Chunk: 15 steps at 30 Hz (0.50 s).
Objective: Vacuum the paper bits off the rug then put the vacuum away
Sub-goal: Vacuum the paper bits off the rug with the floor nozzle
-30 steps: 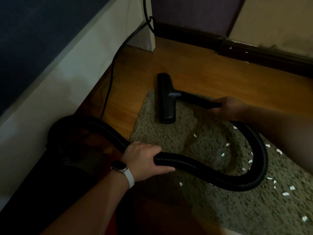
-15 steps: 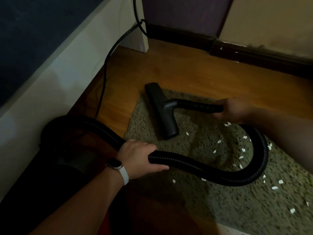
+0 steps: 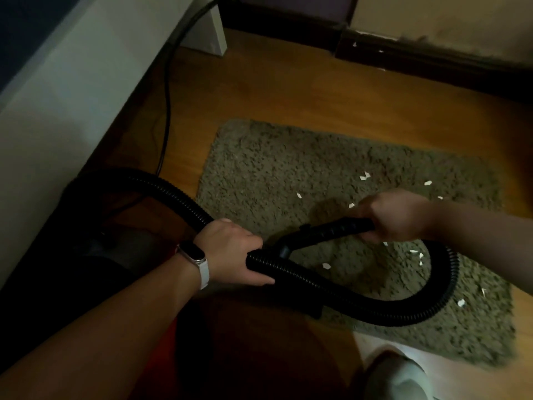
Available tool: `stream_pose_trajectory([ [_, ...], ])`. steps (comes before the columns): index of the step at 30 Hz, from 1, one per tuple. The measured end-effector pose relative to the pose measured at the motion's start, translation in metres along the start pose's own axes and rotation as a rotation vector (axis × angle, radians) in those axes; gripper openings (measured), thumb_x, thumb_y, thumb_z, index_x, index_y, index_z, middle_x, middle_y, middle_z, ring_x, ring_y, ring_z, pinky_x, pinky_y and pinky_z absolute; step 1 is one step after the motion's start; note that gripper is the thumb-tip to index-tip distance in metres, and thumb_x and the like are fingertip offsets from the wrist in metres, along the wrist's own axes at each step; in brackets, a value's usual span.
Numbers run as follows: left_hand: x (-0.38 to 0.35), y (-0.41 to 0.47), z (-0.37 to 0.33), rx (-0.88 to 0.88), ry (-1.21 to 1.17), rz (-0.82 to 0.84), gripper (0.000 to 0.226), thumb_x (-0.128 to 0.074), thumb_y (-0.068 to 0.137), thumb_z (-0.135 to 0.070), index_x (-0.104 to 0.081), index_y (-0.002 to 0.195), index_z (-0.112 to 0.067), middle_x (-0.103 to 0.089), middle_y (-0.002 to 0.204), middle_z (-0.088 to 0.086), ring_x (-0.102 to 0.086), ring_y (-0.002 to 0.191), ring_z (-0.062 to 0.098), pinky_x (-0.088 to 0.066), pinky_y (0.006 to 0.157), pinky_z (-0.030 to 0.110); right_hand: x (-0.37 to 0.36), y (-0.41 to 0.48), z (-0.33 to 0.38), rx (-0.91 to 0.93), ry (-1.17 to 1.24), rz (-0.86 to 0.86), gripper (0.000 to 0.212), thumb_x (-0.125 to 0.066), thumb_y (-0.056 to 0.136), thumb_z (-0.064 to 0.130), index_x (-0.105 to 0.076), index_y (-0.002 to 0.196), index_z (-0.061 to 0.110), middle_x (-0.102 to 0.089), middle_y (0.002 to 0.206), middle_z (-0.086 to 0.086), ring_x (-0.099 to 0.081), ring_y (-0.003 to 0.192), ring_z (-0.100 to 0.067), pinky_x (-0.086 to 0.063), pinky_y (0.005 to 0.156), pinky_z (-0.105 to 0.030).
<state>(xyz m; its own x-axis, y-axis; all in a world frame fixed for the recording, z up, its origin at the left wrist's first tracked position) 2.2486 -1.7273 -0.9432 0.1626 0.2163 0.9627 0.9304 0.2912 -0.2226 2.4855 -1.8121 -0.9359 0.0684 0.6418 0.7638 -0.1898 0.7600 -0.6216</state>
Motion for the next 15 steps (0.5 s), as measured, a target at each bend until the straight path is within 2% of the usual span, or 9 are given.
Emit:
stream_pose_trajectory([
  [4,-0.001,0.001,-0.001,-0.025,0.024,0.026,0.066,-0.033,0.069,-0.090,-0.058,0.076,-0.030,-0.060,0.069,-0.014,-0.060,0.066,0.009,-0.044,0.071,0.029,-0.004,-0.006,-0.006,-0.027,0.011,-0.050,0.036,-0.062,0.089,0.045,-0.054,0.124,0.044,-0.060,0.093,0.015,-0.061,0.079,-0.006,-0.056,0.071,-0.031],
  [7,0.002,0.001,-0.004,-0.012,0.012,0.033,0.064,-0.032,0.068,-0.090,-0.052,0.073,-0.030,-0.059,0.068,-0.014,-0.058,0.067,0.009,-0.044,0.073,0.029,0.007,-0.013,-0.039,-0.154,0.069,-0.117,0.040,-0.062,0.091,0.041,-0.052,0.130,0.042,-0.063,0.081,0.014,-0.062,0.068,-0.004,-0.058,0.065,-0.032],
  [10,-0.001,-0.001,-0.005,-0.015,0.019,0.040,0.068,-0.027,0.068,-0.091,-0.055,0.077,-0.030,-0.058,0.070,-0.015,-0.057,0.068,0.008,-0.044,0.074,0.029,0.016,-0.021,-0.064,-0.253,0.130,-0.205,0.044,-0.064,0.091,0.041,-0.051,0.134,0.038,-0.064,0.073,0.012,-0.062,0.059,-0.005,-0.058,0.061,-0.033],
  [13,-0.005,-0.004,-0.008,-0.025,0.027,0.056,0.067,-0.028,0.068,-0.091,-0.054,0.077,-0.030,-0.059,0.071,-0.014,-0.058,0.068,0.008,-0.042,0.073,0.028,0.015,-0.017,-0.054,-0.214,0.113,-0.194,0.045,-0.064,0.091,0.041,-0.050,0.134,0.041,-0.064,0.078,0.013,-0.062,0.063,-0.004,-0.058,0.062,-0.032],
  [15,-0.003,-0.007,-0.013,-0.061,0.045,-0.003,0.064,-0.033,0.068,-0.089,-0.054,0.072,-0.029,-0.059,0.066,-0.013,-0.059,0.064,0.009,-0.038,0.068,0.027,0.008,-0.011,-0.032,-0.139,0.044,-0.135,0.043,-0.062,0.092,0.042,-0.050,0.133,0.042,-0.061,0.086,0.014,-0.060,0.069,-0.003,-0.057,0.065,-0.029],
])
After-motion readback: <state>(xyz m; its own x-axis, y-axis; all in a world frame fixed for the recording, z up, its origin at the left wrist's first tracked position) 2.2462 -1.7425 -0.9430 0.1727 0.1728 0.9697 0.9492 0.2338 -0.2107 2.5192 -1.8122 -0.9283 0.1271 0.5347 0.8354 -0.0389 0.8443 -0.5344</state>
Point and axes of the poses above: each hand's wrist, its own y-axis towards the middle knuckle, its own x-axis out of the back of the hand, z = x × y, the point moved 7 cm from there along y, towards the middle knuckle
